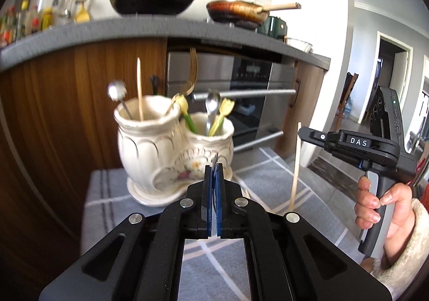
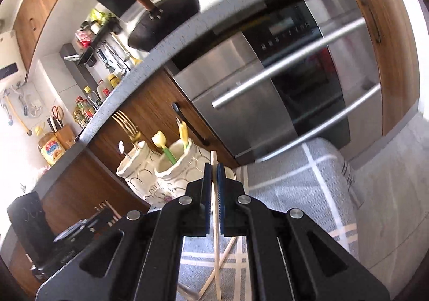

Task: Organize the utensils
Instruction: 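Lift the silver fork and chopstick up over the holder cups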

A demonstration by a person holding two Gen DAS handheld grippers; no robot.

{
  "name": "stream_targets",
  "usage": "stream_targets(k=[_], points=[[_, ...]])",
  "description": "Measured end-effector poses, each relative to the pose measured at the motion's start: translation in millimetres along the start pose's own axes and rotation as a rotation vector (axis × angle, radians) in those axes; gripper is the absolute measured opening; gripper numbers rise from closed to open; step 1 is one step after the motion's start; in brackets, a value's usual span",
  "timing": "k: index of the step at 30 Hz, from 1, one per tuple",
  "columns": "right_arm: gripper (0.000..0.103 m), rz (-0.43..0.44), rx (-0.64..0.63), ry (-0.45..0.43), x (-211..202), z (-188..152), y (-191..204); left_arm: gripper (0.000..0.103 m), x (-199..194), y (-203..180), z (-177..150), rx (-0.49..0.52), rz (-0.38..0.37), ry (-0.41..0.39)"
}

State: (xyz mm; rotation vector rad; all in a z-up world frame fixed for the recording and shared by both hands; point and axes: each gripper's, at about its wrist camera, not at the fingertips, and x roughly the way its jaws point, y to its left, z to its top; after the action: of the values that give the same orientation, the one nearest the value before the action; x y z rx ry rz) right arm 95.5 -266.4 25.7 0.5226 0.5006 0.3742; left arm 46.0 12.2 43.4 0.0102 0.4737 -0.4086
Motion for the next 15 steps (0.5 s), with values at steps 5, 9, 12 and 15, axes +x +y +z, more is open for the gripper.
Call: stream_targets(k=[5, 9, 12, 15], points=[[0.004, 0.004, -0.083, -0.087, -16.0, 1.4, 19.9, 0.003, -11.7, 0.0, 13.4, 0.004, 0.032, -0.041], [0.004, -0.007, -0.131, -0.108, -18.8, 7.1, 36.4, 0.003, -22.4, 9.3, 29.4, -0.009, 0.049, -0.067], [0.004, -0.026, -0.173, -0.121, -18.8, 14.8, 49.4, 0.003, -31.9, 13.8, 49.0, 0.009, 0.078, -0.095], [0.004, -0.020, -0.184, -0.131, -18.7, 27.1, 60.7, 0.003, -41.2, 18.5, 68.3, 0.023, 0.105, -0.123]])
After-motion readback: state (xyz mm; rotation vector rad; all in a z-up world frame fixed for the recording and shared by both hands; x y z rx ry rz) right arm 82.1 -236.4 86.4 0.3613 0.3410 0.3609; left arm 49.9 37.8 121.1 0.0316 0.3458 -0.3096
